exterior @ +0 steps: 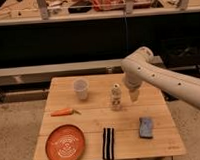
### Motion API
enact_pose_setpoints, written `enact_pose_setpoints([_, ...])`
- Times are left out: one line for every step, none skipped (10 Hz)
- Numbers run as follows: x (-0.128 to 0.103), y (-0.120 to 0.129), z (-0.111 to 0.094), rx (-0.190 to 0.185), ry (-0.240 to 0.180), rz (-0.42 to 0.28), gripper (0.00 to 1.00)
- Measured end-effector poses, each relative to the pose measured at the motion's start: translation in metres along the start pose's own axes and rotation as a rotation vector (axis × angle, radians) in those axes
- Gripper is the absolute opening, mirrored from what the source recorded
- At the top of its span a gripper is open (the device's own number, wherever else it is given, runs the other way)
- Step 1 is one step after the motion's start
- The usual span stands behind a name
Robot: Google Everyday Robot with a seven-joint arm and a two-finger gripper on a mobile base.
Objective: Knock the bottle over
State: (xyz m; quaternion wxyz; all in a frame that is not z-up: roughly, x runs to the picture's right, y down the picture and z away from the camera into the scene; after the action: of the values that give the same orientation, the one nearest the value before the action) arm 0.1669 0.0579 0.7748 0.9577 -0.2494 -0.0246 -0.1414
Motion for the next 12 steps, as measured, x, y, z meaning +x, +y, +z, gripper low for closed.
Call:
enact_pose_setpoints([-0.0008,-0.0008,-0.0002,0.000,-0.001,-0.002,0.80])
enact_pose_setpoints([-0.0019,-0.0011,0.0006,-0.001,-0.002,-0.003,0.76])
enact_pose_setpoints([-0.0019,-0.0021,-0.0003,-0.001,-0.003,-0.002,0.69])
enact_pose_setpoints([-0.0026,-0.0017,0.0000,-0.005,-0.005,-0.002,0.61])
enact_pose_setpoints([-0.0034,-0.0017,-0.0004,-0.005,-0.007,-0.005,0.59])
enact_pose_setpoints([-0.0042,-0.0017,-0.0005,-0.007,-0.008,-0.007,0.64])
enact_pose_setpoints([-0.0053,-0.0023,-0.0007,-0.007,-0.009,-0.009,0.71])
enact_pose_setpoints([-0.0067,-0.0030,-0.0011,-0.009,-0.012,-0.010,0.77])
enact_pose_setpoints([-0.0075,-0.0033,-0.0012,-0.012,-0.021,-0.011,0.77])
enact_pose_setpoints([-0.0059,-0.0022,-0.0014,-0.013,-0.025,-0.010,0.71])
enact_pose_setpoints([-0.0048,-0.0015,-0.0019,-0.014,-0.028,-0.007,0.65])
enact_pose_setpoints([-0.0048,-0.0020,-0.0020,-0.015,-0.027,-0.011,0.55])
